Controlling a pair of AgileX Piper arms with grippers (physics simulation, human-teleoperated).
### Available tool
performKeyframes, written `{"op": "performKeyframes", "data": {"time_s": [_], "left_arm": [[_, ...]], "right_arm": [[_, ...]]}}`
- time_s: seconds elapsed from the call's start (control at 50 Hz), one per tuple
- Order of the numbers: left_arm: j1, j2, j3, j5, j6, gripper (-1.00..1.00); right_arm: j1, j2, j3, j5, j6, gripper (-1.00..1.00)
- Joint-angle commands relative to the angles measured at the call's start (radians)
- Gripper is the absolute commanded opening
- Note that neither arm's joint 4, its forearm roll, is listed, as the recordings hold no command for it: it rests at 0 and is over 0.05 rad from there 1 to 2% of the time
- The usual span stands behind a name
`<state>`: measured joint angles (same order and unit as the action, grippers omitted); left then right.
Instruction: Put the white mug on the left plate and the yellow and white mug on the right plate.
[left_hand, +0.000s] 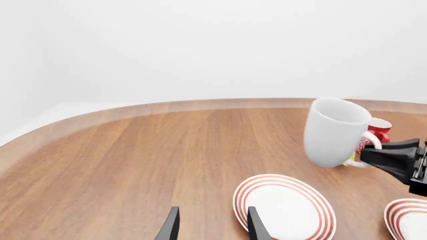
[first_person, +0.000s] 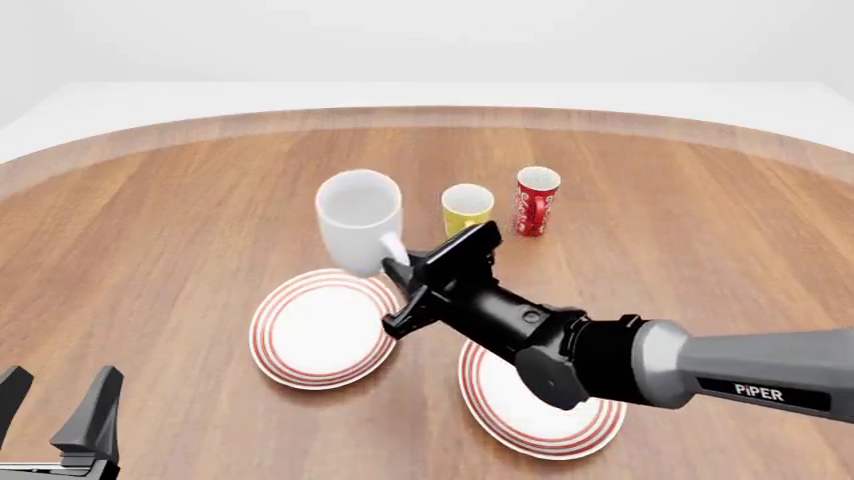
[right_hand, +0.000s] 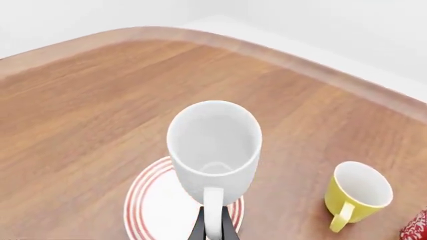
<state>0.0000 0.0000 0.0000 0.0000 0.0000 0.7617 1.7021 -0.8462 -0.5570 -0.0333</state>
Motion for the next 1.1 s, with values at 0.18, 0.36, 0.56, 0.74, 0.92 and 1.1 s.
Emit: {"op": "performKeyframes", "data": {"time_s": [0.18, 0.36, 0.56, 0.74, 0.92, 1.1], "left_arm": [[0.000, 0.000, 0.000, 0.000, 0.000, 1.00], [0.000, 0.000, 0.000, 0.000, 0.000, 1.00], [0.000, 0.000, 0.000, 0.000, 0.000, 1.00], [0.000, 0.000, 0.000, 0.000, 0.000, 1.00], [0.000, 0.000, 0.000, 0.000, 0.000, 1.00], [0.000, 0.000, 0.000, 0.000, 0.000, 1.00]], "right_arm": [[0.020, 0.071, -0.055, 0.009, 0.023, -1.00], [0.028, 0.105, -0.078, 0.019, 0.041, -1.00], [0.040, 0.139, -0.103, 0.030, 0.057, -1.00], [0.050, 0.168, -0.122, 0.036, 0.070, -1.00], [0.053, 0.199, -0.143, 0.046, 0.083, -1.00], [0.057, 0.223, -0.168, 0.066, 0.102, -1.00]]}}
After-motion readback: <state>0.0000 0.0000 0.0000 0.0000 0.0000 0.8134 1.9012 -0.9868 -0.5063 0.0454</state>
